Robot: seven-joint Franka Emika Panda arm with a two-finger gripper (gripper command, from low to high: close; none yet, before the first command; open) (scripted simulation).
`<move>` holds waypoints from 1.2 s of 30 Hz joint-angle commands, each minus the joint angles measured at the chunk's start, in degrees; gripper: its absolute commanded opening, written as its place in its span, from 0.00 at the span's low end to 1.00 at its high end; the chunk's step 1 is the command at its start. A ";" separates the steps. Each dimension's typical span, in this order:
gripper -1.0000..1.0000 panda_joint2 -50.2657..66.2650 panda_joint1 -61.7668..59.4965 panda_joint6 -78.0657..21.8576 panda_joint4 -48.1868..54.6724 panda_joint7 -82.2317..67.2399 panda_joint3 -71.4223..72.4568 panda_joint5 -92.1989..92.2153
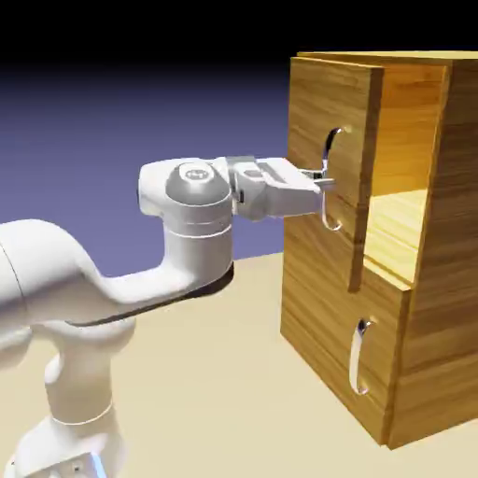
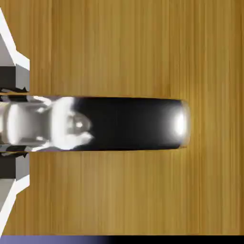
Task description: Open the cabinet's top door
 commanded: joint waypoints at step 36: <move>0.00 0.78 -9.45 -46.75 -4.16 4.25 74.75 69.22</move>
